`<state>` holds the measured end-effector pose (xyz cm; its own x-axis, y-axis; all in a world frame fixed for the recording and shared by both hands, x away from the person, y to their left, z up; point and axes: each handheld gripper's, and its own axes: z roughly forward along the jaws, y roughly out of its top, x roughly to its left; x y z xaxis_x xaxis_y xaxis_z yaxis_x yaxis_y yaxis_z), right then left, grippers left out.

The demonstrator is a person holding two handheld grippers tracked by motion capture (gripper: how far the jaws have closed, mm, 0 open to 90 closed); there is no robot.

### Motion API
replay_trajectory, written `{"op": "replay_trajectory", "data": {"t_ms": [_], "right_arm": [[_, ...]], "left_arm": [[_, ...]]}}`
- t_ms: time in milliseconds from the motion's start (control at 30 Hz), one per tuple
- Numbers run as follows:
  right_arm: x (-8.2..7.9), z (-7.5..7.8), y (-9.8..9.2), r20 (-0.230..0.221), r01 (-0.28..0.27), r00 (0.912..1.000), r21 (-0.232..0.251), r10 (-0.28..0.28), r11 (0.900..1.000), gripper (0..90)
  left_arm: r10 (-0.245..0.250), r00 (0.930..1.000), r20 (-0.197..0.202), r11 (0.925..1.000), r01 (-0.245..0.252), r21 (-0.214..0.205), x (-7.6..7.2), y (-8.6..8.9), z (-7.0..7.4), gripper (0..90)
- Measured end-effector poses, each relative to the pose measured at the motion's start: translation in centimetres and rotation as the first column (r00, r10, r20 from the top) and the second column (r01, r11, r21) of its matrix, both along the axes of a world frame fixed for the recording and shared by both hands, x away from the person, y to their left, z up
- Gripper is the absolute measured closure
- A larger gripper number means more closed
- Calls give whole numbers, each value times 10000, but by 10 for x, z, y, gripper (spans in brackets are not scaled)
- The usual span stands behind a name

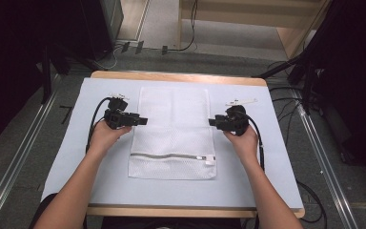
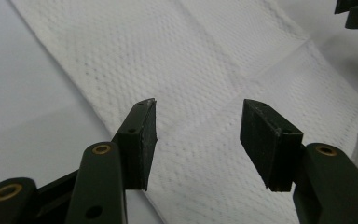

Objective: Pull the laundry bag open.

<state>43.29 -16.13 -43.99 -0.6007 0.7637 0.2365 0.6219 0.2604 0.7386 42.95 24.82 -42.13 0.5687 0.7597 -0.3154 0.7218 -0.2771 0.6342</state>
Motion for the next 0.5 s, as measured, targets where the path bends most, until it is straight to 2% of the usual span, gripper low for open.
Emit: {"op": "replay_trajectory", "data": {"t_ms": [33,200,433,500], "right_arm": [[-1,1,-1,-2,-32,10000,-18,32,10000,598],[-5,2,-3,-76,-105,9999,67,106,9999,605],[-11,5,-1,-277,-340,9990,-4,340,9994,620],[-16,7,0,-262,-474,9985,-46,473,9989,624]], "left_arm": [[-70,9999,124,10000,70,-3,-3,-2,4,466],[-229,9996,166,9996,232,-187,-7,-6,10,454],[-591,9980,226,9982,592,-13,-10,-21,17,456],[-720,9970,288,9974,719,69,-16,-25,21,457]]}}
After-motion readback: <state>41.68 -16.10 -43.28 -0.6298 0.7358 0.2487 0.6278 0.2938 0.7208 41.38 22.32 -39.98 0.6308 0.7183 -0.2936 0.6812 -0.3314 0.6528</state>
